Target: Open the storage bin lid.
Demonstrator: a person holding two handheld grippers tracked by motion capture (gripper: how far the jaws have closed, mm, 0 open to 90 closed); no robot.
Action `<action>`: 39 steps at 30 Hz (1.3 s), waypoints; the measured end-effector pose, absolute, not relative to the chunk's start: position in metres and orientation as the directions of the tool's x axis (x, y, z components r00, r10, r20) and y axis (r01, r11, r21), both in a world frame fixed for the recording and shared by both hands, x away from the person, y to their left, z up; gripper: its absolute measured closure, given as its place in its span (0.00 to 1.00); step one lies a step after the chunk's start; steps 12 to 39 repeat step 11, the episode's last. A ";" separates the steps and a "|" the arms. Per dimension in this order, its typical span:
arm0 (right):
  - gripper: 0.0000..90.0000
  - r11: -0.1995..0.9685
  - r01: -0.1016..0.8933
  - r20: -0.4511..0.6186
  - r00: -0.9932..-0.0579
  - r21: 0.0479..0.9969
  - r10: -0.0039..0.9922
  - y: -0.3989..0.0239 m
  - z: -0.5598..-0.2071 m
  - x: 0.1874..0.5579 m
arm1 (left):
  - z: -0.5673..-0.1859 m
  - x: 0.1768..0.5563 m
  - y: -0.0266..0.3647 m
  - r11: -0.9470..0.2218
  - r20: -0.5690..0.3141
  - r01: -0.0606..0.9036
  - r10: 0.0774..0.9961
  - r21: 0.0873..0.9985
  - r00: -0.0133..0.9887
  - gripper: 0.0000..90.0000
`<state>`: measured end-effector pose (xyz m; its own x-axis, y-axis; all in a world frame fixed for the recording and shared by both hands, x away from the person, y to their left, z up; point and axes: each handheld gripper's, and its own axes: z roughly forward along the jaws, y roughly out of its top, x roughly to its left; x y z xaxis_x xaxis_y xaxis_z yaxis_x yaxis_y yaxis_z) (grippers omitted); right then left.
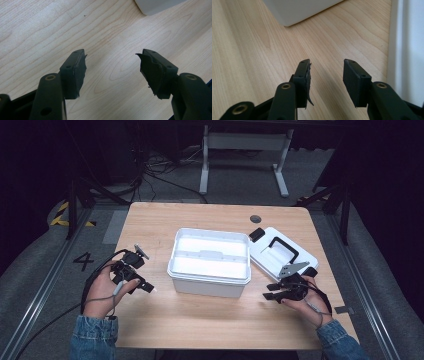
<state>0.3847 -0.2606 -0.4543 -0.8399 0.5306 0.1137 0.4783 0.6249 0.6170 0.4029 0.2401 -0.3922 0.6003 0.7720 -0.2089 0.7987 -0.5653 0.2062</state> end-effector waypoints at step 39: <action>0.63 0.641 0.443 0.091 -0.859 0.626 0.504 -0.252 -0.464 0.381 | -0.392 0.403 0.240 -0.567 -0.206 0.797 0.771 0.207 0.603 0.42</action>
